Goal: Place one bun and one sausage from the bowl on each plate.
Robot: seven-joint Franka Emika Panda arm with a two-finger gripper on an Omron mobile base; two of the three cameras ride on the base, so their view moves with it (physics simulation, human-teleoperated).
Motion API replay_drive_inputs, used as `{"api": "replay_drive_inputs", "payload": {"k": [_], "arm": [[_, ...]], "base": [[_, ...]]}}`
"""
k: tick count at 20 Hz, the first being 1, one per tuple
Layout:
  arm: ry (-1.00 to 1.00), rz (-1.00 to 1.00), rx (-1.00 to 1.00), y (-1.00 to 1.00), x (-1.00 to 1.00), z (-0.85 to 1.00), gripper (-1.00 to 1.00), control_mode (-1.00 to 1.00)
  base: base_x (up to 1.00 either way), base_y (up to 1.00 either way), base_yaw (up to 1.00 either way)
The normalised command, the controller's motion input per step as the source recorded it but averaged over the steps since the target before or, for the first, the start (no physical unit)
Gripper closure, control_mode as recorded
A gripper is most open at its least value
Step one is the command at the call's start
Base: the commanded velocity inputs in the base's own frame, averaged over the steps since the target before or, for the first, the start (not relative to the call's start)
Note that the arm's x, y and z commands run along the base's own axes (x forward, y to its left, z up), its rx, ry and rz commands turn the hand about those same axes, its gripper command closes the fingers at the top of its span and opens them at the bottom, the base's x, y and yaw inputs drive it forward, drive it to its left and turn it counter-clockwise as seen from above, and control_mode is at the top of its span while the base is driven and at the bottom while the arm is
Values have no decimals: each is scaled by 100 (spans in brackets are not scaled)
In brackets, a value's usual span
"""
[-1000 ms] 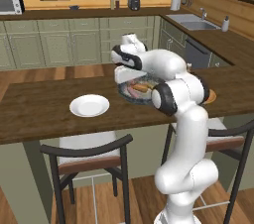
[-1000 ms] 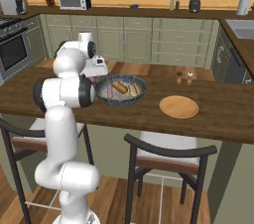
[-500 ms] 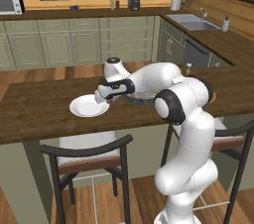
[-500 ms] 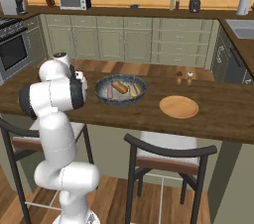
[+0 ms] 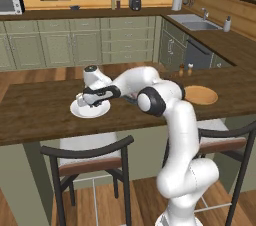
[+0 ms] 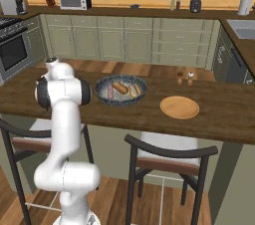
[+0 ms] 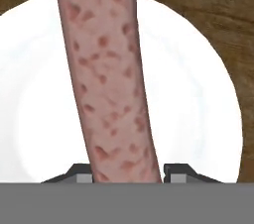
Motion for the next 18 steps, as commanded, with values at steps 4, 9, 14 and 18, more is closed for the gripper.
{"api": "replay_drive_inputs", "payload": {"k": [4, 9, 14, 18], "arm": [[2, 0, -5, 9, 76, -68, -100, -100], [0, -10, 11, -70, -50, 13, -100, -100], [-5, -12, 11, -100, -95, 3, -100, -100], [-14, -13, 9, -100, -84, 50, -100, -100]], "base": [[0, 0, 0], [0, 0, 0], [0, 0, 0], [0, 0, 0]]}}
